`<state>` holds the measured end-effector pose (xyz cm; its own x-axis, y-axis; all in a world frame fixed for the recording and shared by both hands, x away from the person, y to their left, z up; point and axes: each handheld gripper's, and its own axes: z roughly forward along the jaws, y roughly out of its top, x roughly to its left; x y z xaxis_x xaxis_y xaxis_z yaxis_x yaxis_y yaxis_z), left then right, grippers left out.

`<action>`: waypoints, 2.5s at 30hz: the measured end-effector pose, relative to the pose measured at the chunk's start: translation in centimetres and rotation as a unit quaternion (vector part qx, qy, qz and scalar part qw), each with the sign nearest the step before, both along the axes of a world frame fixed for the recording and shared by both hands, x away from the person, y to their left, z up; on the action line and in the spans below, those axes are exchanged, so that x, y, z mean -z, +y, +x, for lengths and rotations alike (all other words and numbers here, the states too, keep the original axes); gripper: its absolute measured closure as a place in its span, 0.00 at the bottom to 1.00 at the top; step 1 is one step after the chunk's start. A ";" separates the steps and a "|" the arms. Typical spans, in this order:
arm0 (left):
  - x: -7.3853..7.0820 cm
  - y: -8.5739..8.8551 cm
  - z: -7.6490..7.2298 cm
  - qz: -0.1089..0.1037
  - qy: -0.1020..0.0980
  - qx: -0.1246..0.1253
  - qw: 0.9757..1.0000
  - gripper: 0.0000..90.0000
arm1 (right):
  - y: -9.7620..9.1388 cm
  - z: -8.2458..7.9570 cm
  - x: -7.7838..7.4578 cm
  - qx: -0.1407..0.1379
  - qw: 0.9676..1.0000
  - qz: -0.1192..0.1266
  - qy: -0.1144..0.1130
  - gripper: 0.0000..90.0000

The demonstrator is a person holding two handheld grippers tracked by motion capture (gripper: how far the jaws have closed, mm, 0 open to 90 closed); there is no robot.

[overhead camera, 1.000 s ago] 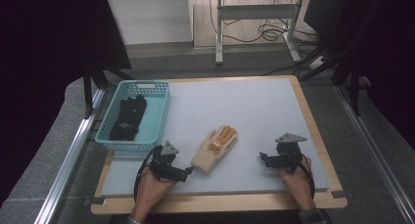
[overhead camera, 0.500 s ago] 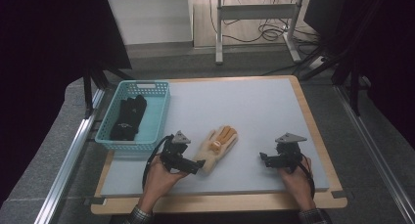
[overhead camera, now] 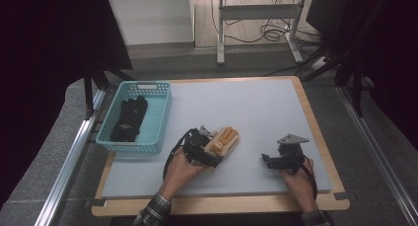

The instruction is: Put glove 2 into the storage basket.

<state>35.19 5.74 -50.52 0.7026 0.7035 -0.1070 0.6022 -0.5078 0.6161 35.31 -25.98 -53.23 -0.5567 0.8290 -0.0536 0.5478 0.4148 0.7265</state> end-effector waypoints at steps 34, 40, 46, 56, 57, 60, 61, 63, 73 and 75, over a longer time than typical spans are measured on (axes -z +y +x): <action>0.5 -1.3 0.5 0.023 -0.015 0.012 1.000 0.73 | 0.0 0.0 0.0 0.000 1.000 0.000 0.000 0.12; -0.1 -0.8 0.6 0.022 -0.018 0.012 1.000 0.80 | 0.0 0.0 0.0 0.000 1.000 0.000 0.000 0.12; -0.7 -0.4 0.8 0.021 -0.020 0.008 1.000 0.82 | 0.0 0.0 0.0 0.000 1.000 0.000 0.000 0.12; -3.1 1.3 1.2 0.023 -0.034 -0.012 0.999 0.82 | 0.0 0.0 0.0 0.000 1.000 0.000 0.000 0.12; -3.4 1.6 1.3 0.024 -0.035 -0.015 0.999 0.82 | 0.0 0.0 0.0 0.000 1.000 0.000 0.000 0.12; -4.2 2.2 1.5 0.029 -0.038 -0.023 0.999 0.82 | 0.0 0.0 0.0 -0.001 1.000 0.000 0.000 0.12; -4.5 2.5 1.6 0.027 -0.039 -0.027 0.999 0.82 | 0.0 0.0 0.0 -0.001 1.000 0.000 -0.001 0.12; -5.0 2.9 1.8 0.029 -0.040 -0.030 0.998 0.82 | 0.0 0.0 0.0 0.000 1.000 0.000 0.000 0.12; -7.8 6.3 2.8 0.040 -0.056 -0.070 0.995 0.82 | 0.0 0.0 0.0 -0.001 1.000 0.000 0.000 0.12; -8.1 7.0 3.0 0.044 -0.059 -0.080 0.994 0.82 | 0.0 0.0 0.0 0.000 1.000 0.000 0.000 0.12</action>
